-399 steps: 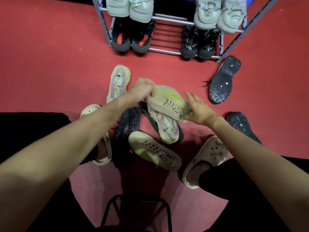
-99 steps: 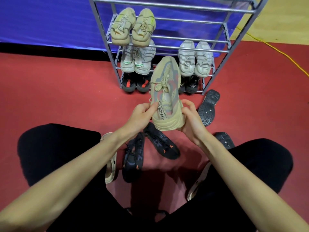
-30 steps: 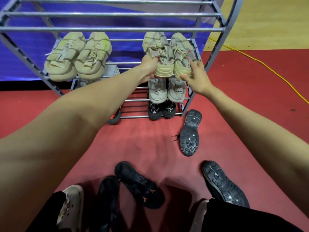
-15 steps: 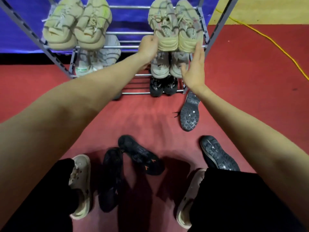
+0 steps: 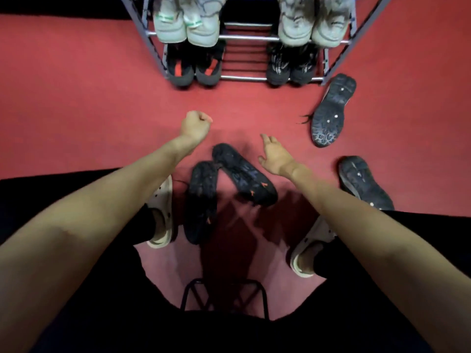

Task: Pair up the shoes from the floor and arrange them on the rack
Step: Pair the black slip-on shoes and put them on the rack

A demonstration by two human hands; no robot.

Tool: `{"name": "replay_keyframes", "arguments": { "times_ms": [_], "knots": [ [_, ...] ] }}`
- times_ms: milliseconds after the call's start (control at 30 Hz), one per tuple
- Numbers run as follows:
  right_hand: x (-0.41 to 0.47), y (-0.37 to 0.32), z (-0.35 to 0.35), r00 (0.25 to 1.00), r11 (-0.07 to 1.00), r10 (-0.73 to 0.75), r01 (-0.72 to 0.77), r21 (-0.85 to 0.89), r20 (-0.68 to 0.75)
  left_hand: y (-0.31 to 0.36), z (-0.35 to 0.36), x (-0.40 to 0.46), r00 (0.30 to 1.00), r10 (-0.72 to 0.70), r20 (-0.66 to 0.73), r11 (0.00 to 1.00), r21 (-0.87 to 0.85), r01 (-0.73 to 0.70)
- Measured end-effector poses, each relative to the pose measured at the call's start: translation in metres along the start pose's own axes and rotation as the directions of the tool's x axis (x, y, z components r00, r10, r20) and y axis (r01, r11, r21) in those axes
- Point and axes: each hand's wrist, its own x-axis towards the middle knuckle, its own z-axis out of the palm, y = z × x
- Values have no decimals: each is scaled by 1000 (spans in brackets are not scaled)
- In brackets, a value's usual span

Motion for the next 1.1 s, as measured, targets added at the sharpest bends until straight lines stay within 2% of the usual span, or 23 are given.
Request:
{"name": "replay_keyframes", "arguments": {
  "times_ms": [133,300,433,533,667,733,833,933,1033,1100],
  "knots": [
    [-9,-5,51,996,999,47,-48,17,79,-57,-2,-10,990,-140,1,976,168,138],
    [-7,1,94,988,997,53,-43,-70,147,-106,21,-24,973,-221,69,897,406,175],
    [8,11,110,992,978,77,-56,-200,98,-124,45,-20,926,-355,124,809,537,239],
    [21,21,124,992,973,107,-92,-210,63,-137,71,-13,920,-388,58,795,527,302],
    [35,30,140,994,950,91,-103,-294,-55,-154,102,-10,956,-263,-129,775,561,290],
    [40,30,140,993,943,103,-118,-312,-63,-161,110,-8,958,-200,-206,774,567,283],
    [47,33,123,994,920,89,-107,-378,-65,-164,112,-3,945,-178,-273,779,548,305],
    [50,48,96,996,884,53,-82,-461,-75,-158,108,4,977,-120,-175,779,593,202],
    [48,76,69,992,863,50,-99,-496,-112,-132,102,14,998,10,-66,763,646,35],
    [43,99,52,995,862,46,-82,-501,-83,-110,98,23,990,139,9,718,688,-107]
  ]
}}
